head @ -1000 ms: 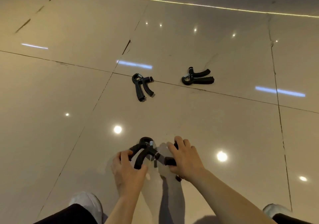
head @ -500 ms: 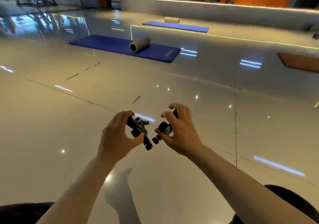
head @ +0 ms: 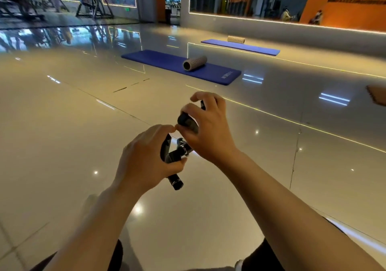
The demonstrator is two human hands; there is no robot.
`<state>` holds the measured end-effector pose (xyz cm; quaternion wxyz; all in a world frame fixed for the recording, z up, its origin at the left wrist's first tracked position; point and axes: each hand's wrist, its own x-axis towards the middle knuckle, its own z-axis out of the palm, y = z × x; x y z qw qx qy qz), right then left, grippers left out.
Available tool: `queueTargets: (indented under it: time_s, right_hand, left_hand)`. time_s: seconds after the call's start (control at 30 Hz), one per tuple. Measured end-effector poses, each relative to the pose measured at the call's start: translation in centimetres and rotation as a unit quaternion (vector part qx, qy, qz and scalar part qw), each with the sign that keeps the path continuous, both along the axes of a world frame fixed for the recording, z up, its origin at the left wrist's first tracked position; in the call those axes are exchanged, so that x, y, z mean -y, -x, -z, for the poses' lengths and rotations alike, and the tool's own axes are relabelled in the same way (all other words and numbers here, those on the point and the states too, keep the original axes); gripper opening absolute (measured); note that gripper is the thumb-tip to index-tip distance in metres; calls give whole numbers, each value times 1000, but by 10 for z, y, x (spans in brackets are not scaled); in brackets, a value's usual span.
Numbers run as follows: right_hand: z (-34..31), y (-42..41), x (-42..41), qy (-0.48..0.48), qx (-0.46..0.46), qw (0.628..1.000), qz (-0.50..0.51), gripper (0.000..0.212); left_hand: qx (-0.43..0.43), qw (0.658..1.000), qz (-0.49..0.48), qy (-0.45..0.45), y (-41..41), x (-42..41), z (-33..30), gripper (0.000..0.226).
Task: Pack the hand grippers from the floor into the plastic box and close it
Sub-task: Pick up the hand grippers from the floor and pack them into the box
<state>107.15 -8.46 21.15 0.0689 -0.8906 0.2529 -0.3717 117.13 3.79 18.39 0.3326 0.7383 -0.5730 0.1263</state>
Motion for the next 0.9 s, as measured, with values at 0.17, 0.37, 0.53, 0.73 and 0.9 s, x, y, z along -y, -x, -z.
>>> queueTargets:
  time_s: [0.17, 0.37, 0.53, 0.73, 0.9]
  right_hand:
    - [-13, 61, -10, -62, -56, 996, -4, 35]
    - [-10, 163, -27, -65, -119, 990, -50, 31]
    - [-10, 236, -21, -78, -117, 990, -28, 31]
    - [6, 318, -16, -122, -130, 984, 15, 34]
    - [6, 365, -26, -119, -114, 986, 24, 35]
  left_hand:
    - [-103, 991, -70, 37, 49, -35, 11, 65]
    - [-174, 977, -125, 2, 124, -67, 40, 55]
    - [-137, 987, -71, -45, 200, -64, 21, 59]
    - [-98, 995, 7, -1, 282, -58, -41, 59]
    - [-96, 995, 25, 11, 335, -52, -35, 61]
